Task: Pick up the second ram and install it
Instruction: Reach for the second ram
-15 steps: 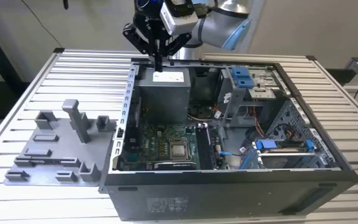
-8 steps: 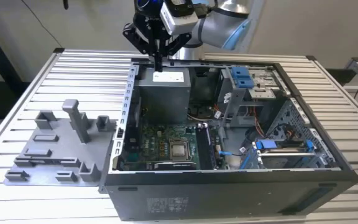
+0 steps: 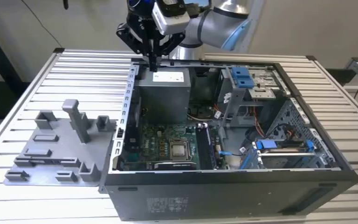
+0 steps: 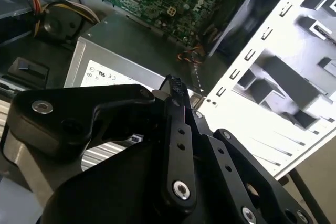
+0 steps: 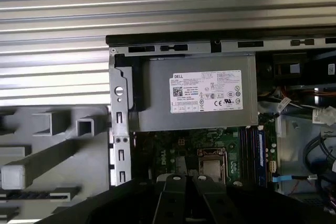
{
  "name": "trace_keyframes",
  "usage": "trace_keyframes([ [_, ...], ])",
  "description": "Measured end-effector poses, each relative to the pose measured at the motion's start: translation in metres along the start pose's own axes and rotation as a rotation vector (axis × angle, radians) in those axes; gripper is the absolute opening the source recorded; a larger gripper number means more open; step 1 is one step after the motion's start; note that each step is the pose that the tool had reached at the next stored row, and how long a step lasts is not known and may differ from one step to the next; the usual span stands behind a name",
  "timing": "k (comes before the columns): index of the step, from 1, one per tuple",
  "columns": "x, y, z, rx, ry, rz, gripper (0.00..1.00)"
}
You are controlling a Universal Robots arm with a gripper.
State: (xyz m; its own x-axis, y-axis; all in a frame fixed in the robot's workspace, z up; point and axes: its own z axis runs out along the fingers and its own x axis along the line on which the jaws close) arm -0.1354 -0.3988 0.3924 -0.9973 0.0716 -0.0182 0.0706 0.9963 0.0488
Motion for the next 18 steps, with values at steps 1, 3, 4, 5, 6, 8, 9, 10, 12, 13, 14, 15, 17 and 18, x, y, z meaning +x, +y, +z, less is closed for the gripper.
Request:
trace_keyframes([
  [1, 0.0046, -0.0003, 0.0000, 0.0000, 0.0002, 0.000, 0.11],
  [3, 0.0137, -0.0010, -0.0001, 0.0000, 0.0008, 0.000, 0.11],
  [4, 0.0182, -0.0013, -0.0001, 0.0001, 0.0014, 0.000, 0.11],
  [5, 0.0227, -0.0016, 0.0000, 0.0001, 0.0017, 0.000, 0.11],
  [6, 0.0271, -0.0019, 0.0000, 0.0002, 0.0020, 0.000, 0.11],
  [8, 0.0366, -0.0026, 0.0004, 0.0001, 0.0023, 0.000, 0.11],
  [9, 0.0410, -0.0030, 0.0005, 0.0001, 0.0025, 0.000, 0.11],
  [10, 0.0453, -0.0033, 0.0006, 0.0002, 0.0031, 0.000, 0.11],
  [12, 0.0547, -0.0039, 0.0005, 0.0004, 0.0050, 0.000, 0.11],
  [13, 0.0591, -0.0043, 0.0006, 0.0004, 0.0059, 0.000, 0.11],
  [14, 0.0636, -0.0046, 0.0006, 0.0005, 0.0066, 0.000, 0.11],
  [15, 0.0681, -0.0049, 0.0006, 0.0005, 0.0073, 0.000, 0.11],
  [17, 0.0772, -0.0056, 0.0007, 0.0006, 0.0086, 0.000, 0.11],
  [18, 0.0817, -0.0059, 0.0007, 0.0007, 0.0090, 0.000, 0.11],
])
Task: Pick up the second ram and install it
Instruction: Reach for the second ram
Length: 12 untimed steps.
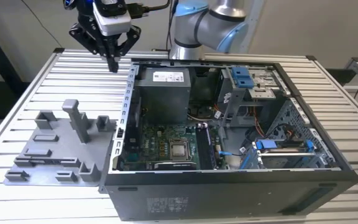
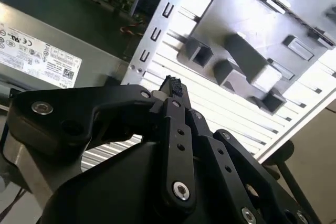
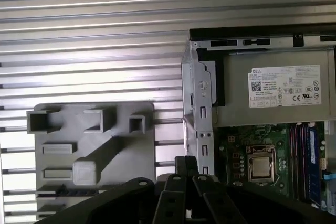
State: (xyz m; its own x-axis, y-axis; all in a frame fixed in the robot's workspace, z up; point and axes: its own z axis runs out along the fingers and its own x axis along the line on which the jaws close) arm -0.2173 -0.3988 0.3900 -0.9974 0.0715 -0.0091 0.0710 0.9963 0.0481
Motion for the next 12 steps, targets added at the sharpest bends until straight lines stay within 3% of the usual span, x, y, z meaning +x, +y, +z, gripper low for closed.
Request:
trace_keyframes([
  [12, 0.0545, -0.0038, 0.0006, 0.0004, 0.0052, 0.000, 0.11],
])
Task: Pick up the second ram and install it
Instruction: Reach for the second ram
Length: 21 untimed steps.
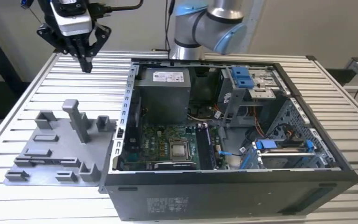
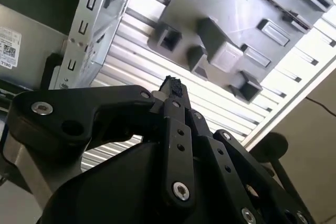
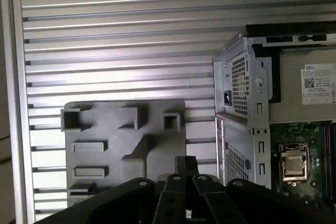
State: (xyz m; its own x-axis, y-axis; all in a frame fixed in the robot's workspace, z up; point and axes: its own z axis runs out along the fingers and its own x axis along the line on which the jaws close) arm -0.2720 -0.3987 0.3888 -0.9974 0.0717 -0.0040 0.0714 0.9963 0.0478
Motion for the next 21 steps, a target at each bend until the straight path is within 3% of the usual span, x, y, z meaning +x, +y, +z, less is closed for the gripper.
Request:
trace_keyframes([
  [2, 0.0083, 0.0004, 0.0001, 0.0001, 0.0028, 0.000, 0.11],
  [6, 0.0238, 0.0025, 0.0007, 0.0012, 0.0156, 0.001, 0.11],
  [21, 0.0922, 0.0001, 0.0069, 0.0007, 0.0198, 0.001, 0.11],
])
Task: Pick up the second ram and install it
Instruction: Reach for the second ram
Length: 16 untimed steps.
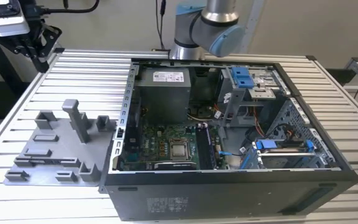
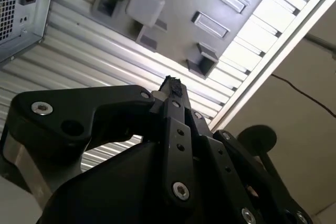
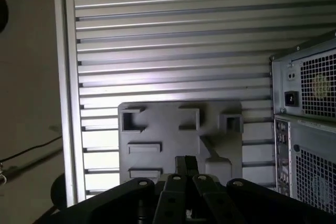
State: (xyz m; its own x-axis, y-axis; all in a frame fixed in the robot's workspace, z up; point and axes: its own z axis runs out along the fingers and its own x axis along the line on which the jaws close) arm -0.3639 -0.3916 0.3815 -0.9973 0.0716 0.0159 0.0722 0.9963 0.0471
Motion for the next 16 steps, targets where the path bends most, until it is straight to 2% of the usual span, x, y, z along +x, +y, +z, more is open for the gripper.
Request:
trace_keyframes([
  [3, 0.0053, -0.0063, 0.0026, -0.0001, 0.0001, 0.000, 0.11],
  [16, 0.0072, -0.0652, 0.0122, -0.0043, 0.0004, 0.000, 0.11],
])
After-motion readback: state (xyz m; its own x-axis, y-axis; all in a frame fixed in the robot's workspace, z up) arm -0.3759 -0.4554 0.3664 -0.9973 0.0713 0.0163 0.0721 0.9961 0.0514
